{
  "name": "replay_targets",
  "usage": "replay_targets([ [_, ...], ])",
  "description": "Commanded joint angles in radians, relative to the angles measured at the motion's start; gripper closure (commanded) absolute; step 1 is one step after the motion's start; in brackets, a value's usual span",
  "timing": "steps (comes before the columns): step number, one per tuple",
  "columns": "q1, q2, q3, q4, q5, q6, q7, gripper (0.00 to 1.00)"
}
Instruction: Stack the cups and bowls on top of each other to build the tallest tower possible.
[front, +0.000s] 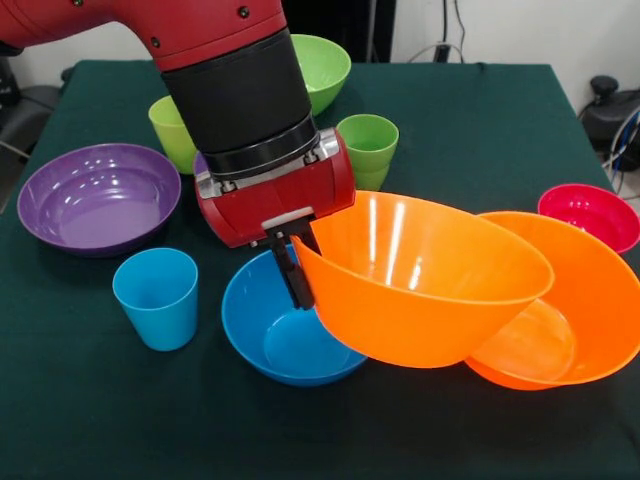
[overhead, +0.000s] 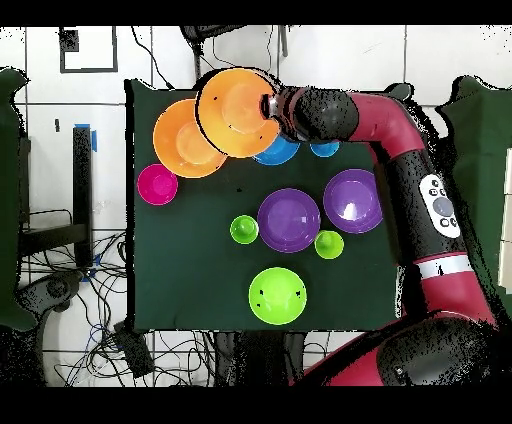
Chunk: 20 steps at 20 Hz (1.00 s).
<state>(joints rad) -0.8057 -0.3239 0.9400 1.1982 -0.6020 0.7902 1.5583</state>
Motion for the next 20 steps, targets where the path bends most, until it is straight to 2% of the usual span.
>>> replay_targets([
  [1, -0.007, -0.007, -0.014, 0.019, -0.059, -0.026, -0.274, 1.0],
  [3, -0.013, -0.016, -0.028, 0.048, -0.066, -0.036, -0.249, 1.0],
  [6, -0.033, -0.063, -0.051, 0.143, -0.074, -0.039, -0.205, 1.0],
  [9, -0.042, -0.101, -0.071, 0.212, -0.072, -0.056, -0.127, 1.0],
  [20, -0.049, -0.076, -0.082, 0.22, -0.101, -0.093, -0.134, 1.0],
])
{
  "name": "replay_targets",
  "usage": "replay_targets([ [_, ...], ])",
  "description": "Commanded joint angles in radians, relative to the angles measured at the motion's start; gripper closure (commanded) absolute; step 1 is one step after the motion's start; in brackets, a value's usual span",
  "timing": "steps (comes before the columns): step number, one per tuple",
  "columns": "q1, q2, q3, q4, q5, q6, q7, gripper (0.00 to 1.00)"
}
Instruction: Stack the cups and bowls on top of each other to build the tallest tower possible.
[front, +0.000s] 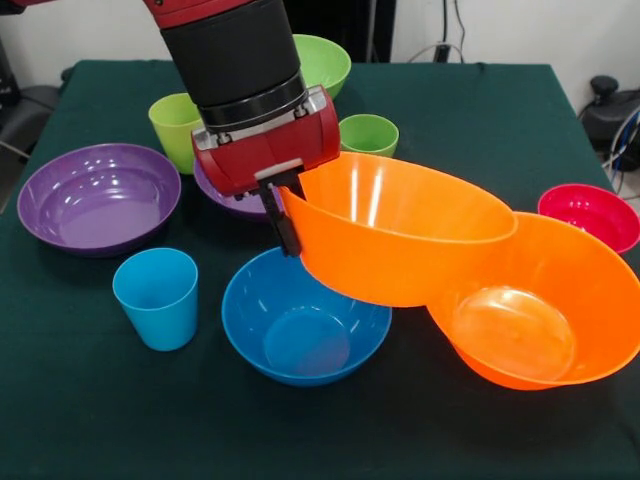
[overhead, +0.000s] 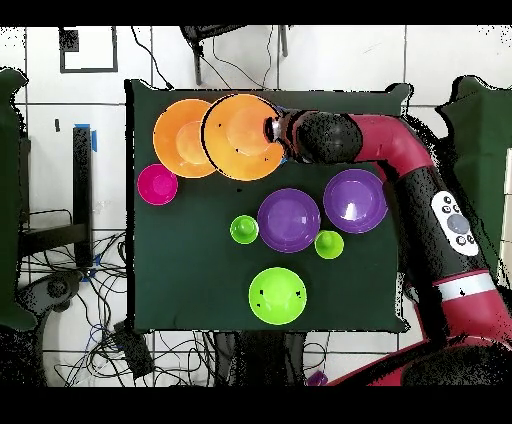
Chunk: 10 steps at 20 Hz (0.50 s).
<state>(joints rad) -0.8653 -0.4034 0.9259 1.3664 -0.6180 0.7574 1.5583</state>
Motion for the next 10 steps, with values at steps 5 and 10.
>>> replay_targets([
  [5, 0.014, 0.013, -0.076, 0.042, -0.085, -0.071, -0.133, 1.0],
  [10, 0.015, 0.017, -0.083, 0.04, -0.089, -0.08, -0.135, 1.0],
])
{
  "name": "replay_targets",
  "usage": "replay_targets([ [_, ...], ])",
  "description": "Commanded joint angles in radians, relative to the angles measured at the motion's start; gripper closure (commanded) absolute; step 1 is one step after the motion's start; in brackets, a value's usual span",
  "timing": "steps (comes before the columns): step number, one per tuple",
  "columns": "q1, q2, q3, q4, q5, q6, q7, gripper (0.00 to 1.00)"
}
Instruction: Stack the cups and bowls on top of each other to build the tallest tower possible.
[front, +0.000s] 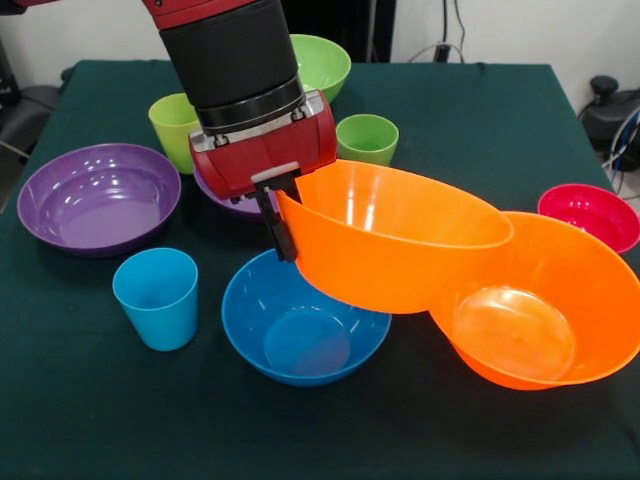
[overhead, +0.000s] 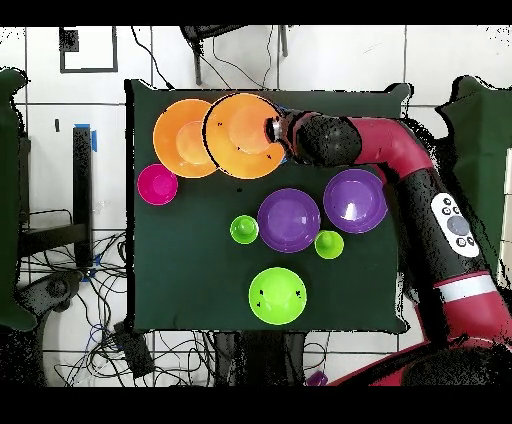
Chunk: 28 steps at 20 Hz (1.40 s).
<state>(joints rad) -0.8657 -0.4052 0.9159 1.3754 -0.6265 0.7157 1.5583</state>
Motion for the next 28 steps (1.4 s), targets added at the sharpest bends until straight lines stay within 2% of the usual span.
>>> replay_targets([
  [1, 0.015, 0.024, -0.074, 0.025, -0.083, -0.039, -0.14, 1.0],
  [8, 0.001, 0.028, -0.098, 0.008, -0.084, -0.018, -0.142, 1.0],
  [28, -0.027, 0.082, -0.067, -0.031, -0.112, -0.006, -0.3, 1.0],
])
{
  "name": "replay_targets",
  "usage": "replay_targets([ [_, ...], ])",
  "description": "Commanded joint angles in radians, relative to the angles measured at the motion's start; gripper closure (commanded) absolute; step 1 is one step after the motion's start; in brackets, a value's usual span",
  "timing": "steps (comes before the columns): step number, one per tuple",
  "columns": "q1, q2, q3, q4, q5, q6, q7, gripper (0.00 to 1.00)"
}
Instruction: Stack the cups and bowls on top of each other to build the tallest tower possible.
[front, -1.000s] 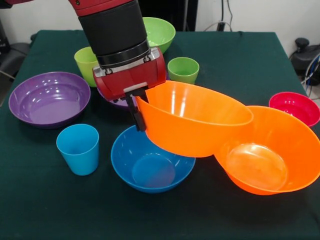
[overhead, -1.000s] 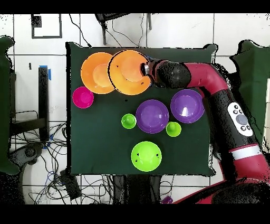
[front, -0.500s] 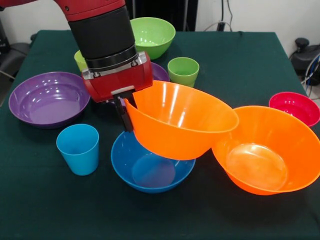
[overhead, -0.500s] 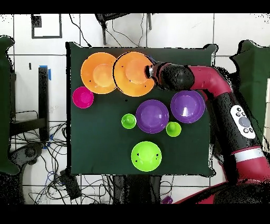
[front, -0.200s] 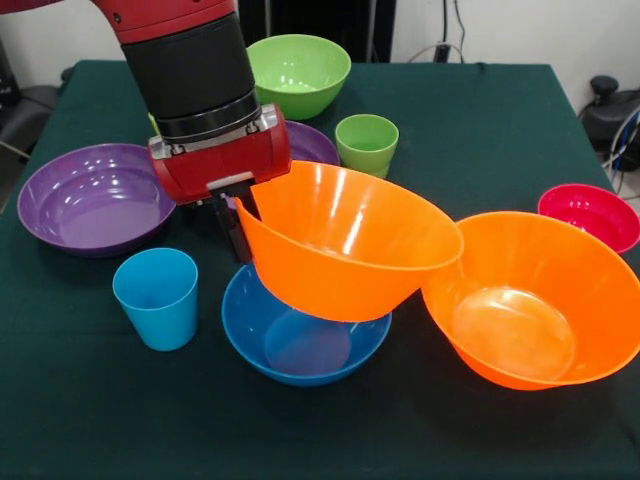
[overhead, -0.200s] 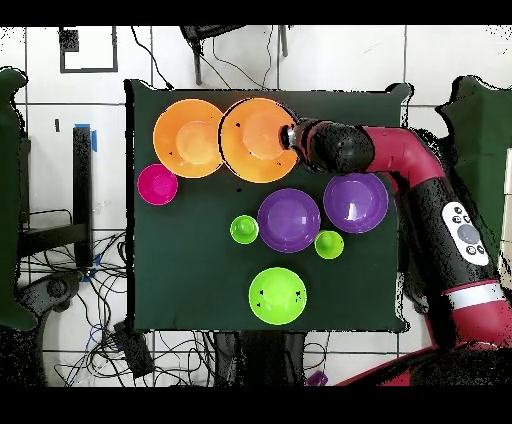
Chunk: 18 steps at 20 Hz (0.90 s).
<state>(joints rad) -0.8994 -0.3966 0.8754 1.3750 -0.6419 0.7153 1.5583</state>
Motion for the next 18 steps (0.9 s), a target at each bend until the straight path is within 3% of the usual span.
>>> replay_targets([
  [1, 0.006, 0.076, -0.023, -0.032, -0.095, -0.005, -0.305, 1.0],
  [9, 0.0, 0.082, -0.006, -0.028, -0.088, 0.018, -0.333, 1.0],
  [10, 0.0, 0.083, -0.006, -0.027, -0.082, 0.028, -0.323, 0.0],
  [18, -0.002, 0.095, 0.001, -0.031, -0.06, 0.025, -0.29, 0.0],
])
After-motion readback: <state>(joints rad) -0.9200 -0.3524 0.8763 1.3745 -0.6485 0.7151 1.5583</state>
